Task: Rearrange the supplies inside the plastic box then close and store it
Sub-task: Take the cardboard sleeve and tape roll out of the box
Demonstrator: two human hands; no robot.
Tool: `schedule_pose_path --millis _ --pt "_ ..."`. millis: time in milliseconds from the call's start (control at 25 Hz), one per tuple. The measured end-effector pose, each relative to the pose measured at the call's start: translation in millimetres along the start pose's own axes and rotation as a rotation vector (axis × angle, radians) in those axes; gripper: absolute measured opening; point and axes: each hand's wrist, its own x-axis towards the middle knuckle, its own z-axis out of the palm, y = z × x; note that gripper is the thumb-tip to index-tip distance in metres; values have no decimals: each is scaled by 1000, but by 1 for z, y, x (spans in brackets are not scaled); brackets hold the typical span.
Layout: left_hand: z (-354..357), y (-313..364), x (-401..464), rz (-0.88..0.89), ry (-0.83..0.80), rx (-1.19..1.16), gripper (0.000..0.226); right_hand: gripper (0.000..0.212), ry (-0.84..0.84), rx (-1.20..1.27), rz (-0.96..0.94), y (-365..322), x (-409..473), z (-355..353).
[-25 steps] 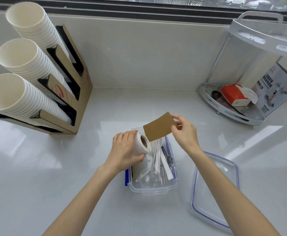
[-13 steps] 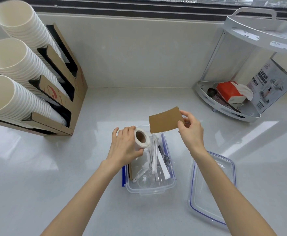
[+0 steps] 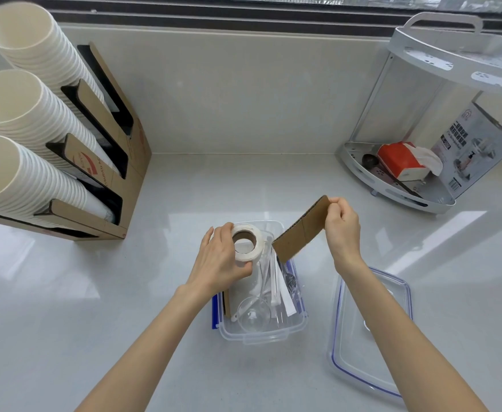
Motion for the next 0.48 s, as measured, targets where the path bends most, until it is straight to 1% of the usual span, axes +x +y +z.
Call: schedule_pose_path --millis 80,160,280,360,440,480 --pt "1 -1 0 -6 -9 -8 83 24 -32 -45 -14 -1 3 3" --pt "-1 -3 1 -14 16 -37 80 26 -131 -153 -63 -1 7 10" --pt "-4 -6 2 -16 51 -84 76 23 -405 -431 -139 4 12 25" --pt "-5 -8 3 -14 63 -91 76 28 -587 -662 -186 8 15 35" --pt "-5 -10 5 -15 80 -104 75 37 -694 -834 -223 10 15 44" --pt "-6 -10 6 -17 84 -115 74 41 -726 -877 -229 10 15 48"
